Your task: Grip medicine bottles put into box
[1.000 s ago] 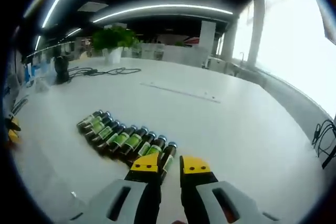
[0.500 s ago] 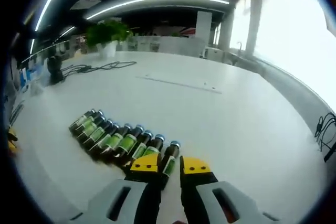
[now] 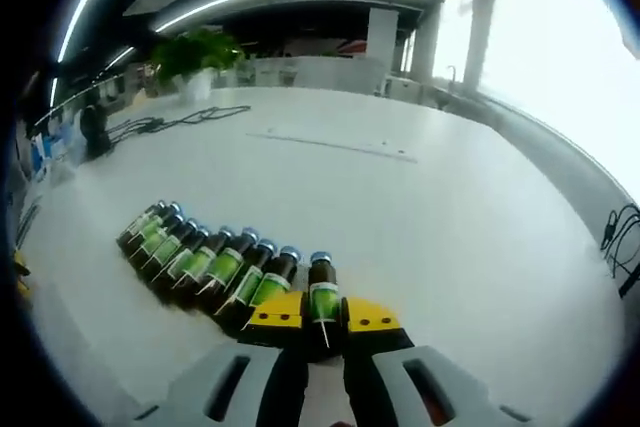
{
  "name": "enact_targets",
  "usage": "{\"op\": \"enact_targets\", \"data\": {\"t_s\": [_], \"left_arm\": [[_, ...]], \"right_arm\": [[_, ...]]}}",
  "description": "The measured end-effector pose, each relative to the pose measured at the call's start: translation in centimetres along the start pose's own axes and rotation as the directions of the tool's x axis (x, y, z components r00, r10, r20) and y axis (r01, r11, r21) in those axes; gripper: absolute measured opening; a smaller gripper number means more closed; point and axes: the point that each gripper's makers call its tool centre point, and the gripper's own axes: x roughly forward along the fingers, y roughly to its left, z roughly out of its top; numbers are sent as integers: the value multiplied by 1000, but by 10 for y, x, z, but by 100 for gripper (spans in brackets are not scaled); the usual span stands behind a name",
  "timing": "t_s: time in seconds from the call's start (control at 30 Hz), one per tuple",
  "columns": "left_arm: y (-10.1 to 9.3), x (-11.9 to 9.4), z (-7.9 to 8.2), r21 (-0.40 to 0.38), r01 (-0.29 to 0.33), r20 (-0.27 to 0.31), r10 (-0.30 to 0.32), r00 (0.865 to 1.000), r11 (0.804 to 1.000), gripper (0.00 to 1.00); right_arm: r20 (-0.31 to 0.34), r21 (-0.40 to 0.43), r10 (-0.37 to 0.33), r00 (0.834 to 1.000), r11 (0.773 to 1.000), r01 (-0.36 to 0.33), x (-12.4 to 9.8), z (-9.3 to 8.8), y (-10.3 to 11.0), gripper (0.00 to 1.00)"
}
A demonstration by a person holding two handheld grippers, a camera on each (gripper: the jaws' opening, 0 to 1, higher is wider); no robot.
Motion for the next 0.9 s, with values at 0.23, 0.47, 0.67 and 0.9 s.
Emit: {"op": "enact_targets", "data": {"t_s": [0.23,0.47,0.67,0.9], "left_arm": [[0,0,0,1,2,-1,-2,1000,1000,7],[0,0,1,-8,10,4,-10,1000,1000,7],[1,-1,1,-19,13,10,-13,1000,1000,7],[1,-2,1,-27,12,14,-12,1000,1000,7]], "right_arm": [[-3,18,6,1000,1000,-6,-1,-1,1,8],[0,14,15,1000,1000,-15,-4,-1,6,7],[39,-11,-14,999,1000,14,-16,5,6,7],[95,39,-7,995,999,4,-38,12,8,7]]}}
